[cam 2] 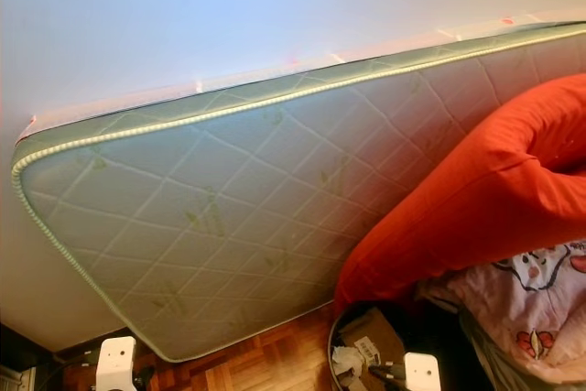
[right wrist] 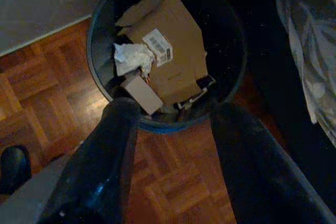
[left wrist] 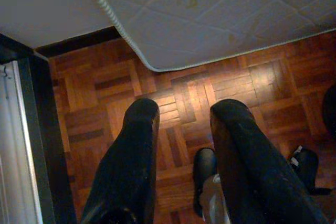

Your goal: Clean up the room

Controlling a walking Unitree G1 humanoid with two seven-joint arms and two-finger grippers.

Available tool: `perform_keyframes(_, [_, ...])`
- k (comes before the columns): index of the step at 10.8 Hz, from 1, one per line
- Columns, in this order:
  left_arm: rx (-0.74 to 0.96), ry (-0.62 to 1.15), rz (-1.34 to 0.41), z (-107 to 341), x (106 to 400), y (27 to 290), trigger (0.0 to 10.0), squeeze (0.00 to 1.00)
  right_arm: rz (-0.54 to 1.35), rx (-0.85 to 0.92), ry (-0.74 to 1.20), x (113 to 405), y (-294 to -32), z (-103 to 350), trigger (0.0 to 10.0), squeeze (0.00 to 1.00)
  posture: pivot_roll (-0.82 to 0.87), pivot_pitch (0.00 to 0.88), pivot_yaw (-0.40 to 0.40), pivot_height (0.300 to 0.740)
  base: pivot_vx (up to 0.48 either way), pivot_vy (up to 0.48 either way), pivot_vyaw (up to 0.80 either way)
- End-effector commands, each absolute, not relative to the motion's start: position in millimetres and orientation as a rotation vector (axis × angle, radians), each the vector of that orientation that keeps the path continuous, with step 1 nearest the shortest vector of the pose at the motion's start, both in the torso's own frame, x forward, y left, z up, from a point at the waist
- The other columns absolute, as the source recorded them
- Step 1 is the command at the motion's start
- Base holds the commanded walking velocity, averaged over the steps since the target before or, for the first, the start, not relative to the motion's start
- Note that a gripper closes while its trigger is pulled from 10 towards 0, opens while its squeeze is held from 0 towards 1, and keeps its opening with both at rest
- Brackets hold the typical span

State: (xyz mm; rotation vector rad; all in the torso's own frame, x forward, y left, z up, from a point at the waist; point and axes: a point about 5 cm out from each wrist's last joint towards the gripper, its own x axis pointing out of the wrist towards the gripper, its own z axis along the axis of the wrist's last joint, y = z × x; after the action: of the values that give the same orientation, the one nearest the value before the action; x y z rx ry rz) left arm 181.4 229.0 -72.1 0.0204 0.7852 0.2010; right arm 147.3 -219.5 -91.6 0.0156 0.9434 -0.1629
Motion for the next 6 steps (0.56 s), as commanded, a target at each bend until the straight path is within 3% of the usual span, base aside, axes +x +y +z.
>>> perform_keyframes(1, [0.045, 0.809, 0.183, -74, 179, 229, 10.0, 0.00, -0.185, 0.040, 0.955, 145, -218, -93, 10.0, 0.00, 0.16, 0.003, -0.011, 0.740, 0.000, 0.000, 0.00])
perform_keyframes(3, [0.060, 0.810, 0.166, -74, 179, 229, 10.0, 0.00, -0.145, 0.067, 0.942, 151, -206, -93, 10.0, 0.00, 0.15, 0.010, -0.007, 0.740, 0.000, 0.000, 0.00])
perform_keyframes(6, [0.059, 0.822, 0.140, -78, 174, 220, 10.0, 0.00, -0.160, 0.075, 0.948, 151, -209, -93, 10.0, 0.00, 0.15, 0.015, -0.011, 0.740, 0.000, 0.000, 0.00])
